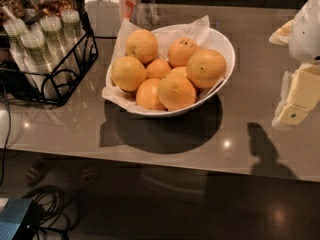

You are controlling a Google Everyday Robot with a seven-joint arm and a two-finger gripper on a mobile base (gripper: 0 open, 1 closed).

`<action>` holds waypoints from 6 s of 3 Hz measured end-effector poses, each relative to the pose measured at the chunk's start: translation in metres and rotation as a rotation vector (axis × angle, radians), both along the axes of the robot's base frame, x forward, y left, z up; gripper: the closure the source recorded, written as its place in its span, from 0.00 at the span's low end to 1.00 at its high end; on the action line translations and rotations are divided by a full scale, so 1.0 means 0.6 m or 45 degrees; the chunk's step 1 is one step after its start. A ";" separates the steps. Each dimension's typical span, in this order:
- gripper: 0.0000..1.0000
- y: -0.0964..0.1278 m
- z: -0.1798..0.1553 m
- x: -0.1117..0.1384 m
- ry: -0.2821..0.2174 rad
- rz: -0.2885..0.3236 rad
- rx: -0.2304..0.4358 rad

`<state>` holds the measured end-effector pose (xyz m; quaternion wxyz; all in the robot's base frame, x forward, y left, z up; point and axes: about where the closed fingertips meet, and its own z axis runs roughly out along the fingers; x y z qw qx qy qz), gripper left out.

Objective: Pick orange from white bowl

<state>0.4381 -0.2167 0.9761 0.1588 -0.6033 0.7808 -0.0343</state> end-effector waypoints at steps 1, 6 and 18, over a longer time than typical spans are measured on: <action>0.00 0.008 0.002 0.006 -0.007 0.015 0.018; 0.00 0.140 -0.001 0.105 -0.012 0.215 0.291; 1.00 0.173 -0.080 0.171 0.149 0.116 0.410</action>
Offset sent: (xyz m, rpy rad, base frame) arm 0.0318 0.0399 0.0050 0.1247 -0.0195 0.1021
